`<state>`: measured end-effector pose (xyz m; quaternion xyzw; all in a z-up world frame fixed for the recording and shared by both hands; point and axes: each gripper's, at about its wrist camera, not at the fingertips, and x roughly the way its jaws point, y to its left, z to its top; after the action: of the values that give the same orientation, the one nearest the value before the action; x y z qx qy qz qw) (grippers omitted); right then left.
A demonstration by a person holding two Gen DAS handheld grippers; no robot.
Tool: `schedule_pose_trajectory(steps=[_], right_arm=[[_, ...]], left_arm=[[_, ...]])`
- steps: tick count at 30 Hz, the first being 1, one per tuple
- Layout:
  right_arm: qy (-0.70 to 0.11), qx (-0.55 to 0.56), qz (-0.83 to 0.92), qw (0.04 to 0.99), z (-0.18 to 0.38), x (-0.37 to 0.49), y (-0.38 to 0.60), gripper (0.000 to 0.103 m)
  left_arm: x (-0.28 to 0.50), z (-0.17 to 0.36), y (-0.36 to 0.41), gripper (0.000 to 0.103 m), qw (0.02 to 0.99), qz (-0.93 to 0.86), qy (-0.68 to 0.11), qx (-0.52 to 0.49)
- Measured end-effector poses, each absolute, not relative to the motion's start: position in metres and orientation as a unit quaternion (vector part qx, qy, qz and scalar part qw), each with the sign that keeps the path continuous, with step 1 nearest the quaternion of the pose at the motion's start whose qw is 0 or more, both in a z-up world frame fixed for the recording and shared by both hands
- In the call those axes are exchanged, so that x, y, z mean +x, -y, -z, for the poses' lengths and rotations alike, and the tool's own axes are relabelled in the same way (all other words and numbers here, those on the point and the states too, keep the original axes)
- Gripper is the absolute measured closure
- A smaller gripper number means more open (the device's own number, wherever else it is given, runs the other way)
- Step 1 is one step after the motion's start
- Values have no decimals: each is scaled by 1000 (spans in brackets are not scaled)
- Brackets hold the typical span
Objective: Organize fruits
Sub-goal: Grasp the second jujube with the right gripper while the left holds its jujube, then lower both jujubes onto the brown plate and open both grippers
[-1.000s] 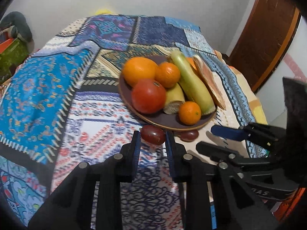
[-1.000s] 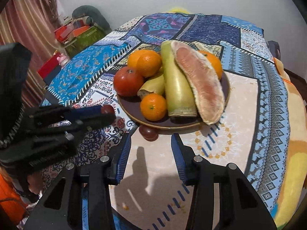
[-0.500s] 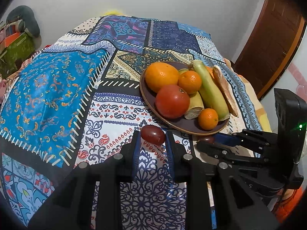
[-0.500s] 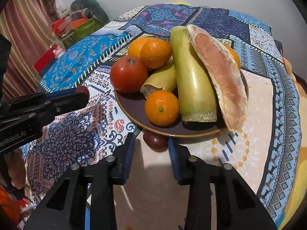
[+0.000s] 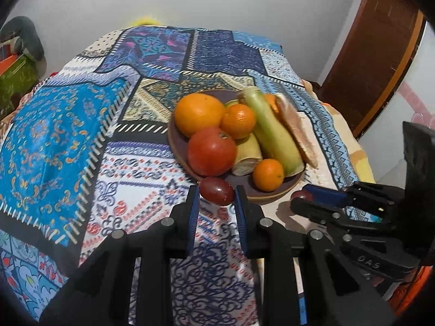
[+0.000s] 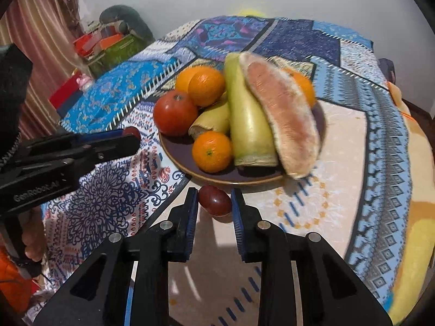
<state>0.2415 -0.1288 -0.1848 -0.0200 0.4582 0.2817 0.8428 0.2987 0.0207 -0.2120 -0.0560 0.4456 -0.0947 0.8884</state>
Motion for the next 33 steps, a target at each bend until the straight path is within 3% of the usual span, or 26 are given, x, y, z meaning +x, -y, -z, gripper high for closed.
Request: schedule_pose_trajectory(steps=[13, 33], right_arm=[[-415, 2, -283, 864, 157, 257, 132, 80], [-416, -9, -307, 856, 170, 278, 105, 80]], left_arm=[[323, 224, 1, 78, 878, 112, -463, -44], [314, 206, -21, 72, 894, 84, -438, -48]])
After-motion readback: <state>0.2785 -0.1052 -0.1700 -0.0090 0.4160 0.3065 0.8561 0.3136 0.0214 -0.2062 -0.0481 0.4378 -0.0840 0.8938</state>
